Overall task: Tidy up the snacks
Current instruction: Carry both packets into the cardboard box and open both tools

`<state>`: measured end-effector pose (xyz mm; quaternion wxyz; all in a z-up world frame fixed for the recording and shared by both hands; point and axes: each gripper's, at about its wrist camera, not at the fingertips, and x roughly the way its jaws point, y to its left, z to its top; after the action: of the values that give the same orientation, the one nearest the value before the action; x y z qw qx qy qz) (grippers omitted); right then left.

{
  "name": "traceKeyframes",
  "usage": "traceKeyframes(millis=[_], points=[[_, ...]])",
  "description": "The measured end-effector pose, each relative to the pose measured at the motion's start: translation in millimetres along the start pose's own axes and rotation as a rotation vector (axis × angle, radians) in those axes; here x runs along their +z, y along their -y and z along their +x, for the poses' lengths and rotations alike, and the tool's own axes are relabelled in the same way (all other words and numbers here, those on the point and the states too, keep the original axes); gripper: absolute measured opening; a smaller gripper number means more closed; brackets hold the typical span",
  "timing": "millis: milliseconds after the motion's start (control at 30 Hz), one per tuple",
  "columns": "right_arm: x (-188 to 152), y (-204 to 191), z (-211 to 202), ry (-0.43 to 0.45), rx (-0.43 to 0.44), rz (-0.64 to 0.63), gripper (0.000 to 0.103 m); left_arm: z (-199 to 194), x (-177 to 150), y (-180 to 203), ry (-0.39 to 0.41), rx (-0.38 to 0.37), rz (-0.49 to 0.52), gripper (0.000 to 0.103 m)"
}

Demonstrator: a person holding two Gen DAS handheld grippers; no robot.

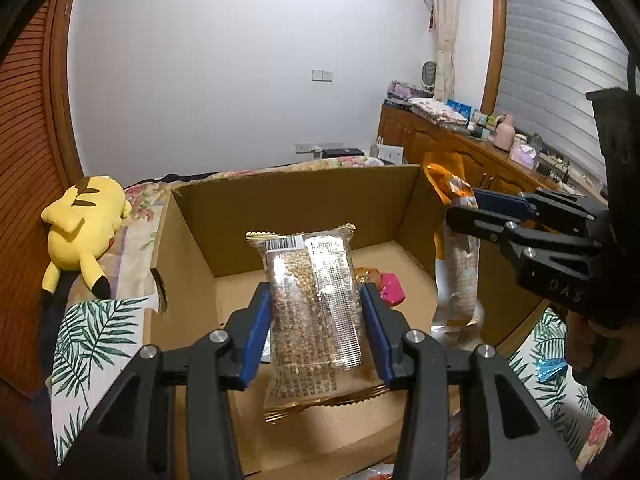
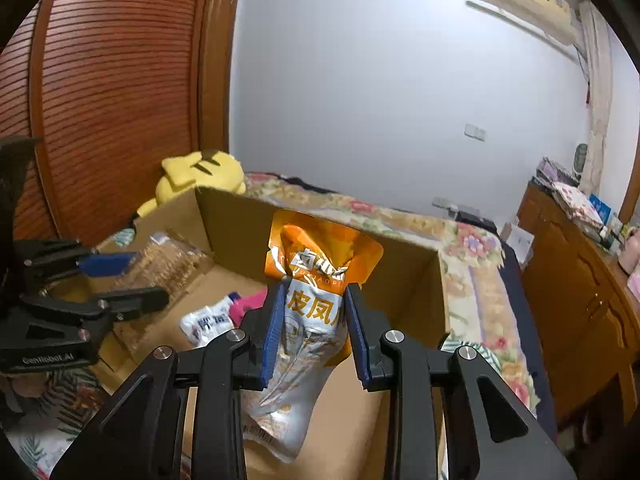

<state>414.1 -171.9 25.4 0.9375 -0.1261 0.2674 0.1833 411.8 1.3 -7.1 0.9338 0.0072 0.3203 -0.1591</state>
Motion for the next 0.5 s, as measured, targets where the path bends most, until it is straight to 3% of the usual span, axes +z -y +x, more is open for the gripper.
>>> traceKeyframes(millis=[300, 500], points=[[-21, -1, 15, -0.076, -0.001, -0.004, 0.032, -6, -8, 4, -0.004, 0.007, -0.006, 0.054], [-24, 2, 10, -0.091, 0.028, 0.019, 0.045, -28, -15, 6, 0.021, 0.002, -0.006, 0.055]])
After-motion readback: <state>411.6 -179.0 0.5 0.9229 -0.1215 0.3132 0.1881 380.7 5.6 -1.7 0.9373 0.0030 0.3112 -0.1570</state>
